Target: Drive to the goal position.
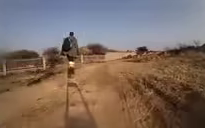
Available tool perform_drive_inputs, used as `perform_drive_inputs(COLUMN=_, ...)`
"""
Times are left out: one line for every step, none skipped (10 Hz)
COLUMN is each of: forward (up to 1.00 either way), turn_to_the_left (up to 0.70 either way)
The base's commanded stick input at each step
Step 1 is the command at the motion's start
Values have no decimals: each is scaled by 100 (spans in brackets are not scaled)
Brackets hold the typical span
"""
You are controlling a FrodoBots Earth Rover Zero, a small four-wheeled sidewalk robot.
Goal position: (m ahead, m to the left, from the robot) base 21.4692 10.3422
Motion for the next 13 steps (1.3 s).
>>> perform_drive_inputs(forward=70, turn_to_the_left=16)
perform_drive_inputs(forward=70, turn_to_the_left=31)
perform_drive_inputs(forward=70, turn_to_the_left=0)
perform_drive_inputs(forward=70, turn_to_the_left=0)
perform_drive_inputs(forward=70, turn_to_the_left=0)
perform_drive_inputs(forward=70, turn_to_the_left=0)
perform_drive_inputs(forward=70, turn_to_the_left=0)
perform_drive_inputs(forward=70, turn_to_the_left=0)
perform_drive_inputs(forward=70, turn_to_the_left=0)
perform_drive_inputs(forward=70, turn_to_the_left=0)
perform_drive_inputs(forward=70, turn_to_the_left=0)
perform_drive_inputs(forward=70, turn_to_the_left=0)
perform_drive_inputs(forward=70, turn_to_the_left=0)
